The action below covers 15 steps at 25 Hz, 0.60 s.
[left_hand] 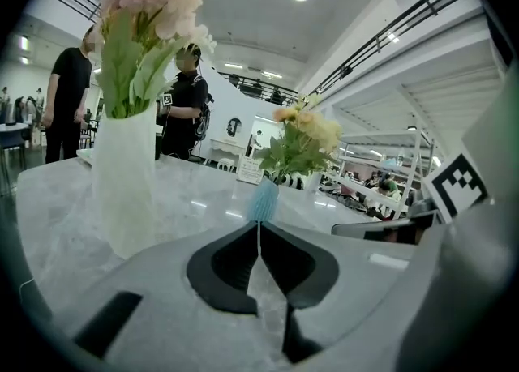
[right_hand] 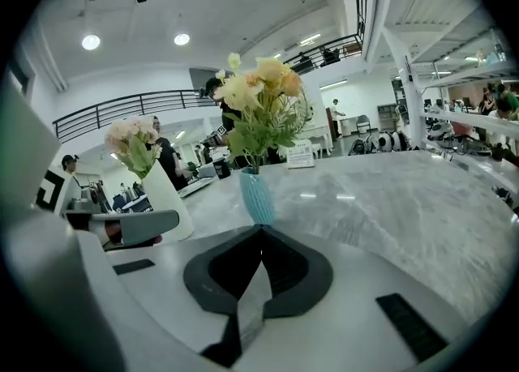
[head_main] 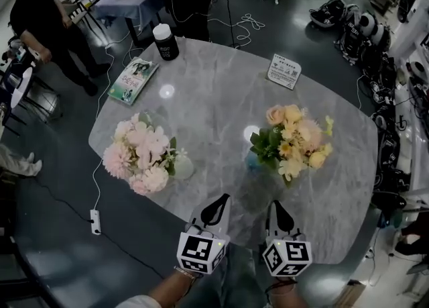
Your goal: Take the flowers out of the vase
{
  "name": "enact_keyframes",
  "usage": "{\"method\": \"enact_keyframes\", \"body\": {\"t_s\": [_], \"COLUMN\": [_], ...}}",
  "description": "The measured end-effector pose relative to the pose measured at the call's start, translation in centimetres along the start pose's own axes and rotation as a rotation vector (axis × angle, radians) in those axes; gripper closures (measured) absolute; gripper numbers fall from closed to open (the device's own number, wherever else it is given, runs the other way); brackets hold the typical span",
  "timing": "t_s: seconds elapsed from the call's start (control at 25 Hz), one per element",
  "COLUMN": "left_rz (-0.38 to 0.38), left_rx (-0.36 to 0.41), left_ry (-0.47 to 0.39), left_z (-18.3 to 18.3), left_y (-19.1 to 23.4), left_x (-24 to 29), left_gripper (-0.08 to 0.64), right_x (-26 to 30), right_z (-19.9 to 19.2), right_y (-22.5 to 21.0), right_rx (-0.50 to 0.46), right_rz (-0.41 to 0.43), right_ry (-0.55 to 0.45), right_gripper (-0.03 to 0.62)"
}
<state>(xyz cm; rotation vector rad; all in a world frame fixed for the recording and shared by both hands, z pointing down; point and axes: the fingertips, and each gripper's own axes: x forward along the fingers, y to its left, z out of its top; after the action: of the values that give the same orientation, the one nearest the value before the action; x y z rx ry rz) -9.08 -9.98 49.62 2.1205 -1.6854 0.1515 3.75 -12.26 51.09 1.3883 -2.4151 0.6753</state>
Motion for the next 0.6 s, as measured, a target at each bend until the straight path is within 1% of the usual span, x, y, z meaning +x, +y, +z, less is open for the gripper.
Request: {"method": "enact_keyframes", "body": {"t_s": [0.24,0.4,0.6], "left_rz": [-0.021,-0.046,-0.083], "left_rx": [0.034,0.02,0.035], "left_ry": [0.005,0.002,0.004], "left_z": [-1.4,-1.5,-1.4], "left_y": [-0.2,-0.4,-0.6], "left_x": [2.1,3.7,5.7], "left_gripper": [0.544,0.481,0.431], "right_x": [1.3,2.0,2.6], "right_z": [-1.6,-1.7,-1.5], "right_y": [-0.3,-0.8,-1.4], "right_rx": [0.001,0.012,0.018], "right_rz": [0.019,0.017,0.015], "right_ry": [0.022,0.019,0.015], "right_gripper": [0.591,0.591,0.591]}}
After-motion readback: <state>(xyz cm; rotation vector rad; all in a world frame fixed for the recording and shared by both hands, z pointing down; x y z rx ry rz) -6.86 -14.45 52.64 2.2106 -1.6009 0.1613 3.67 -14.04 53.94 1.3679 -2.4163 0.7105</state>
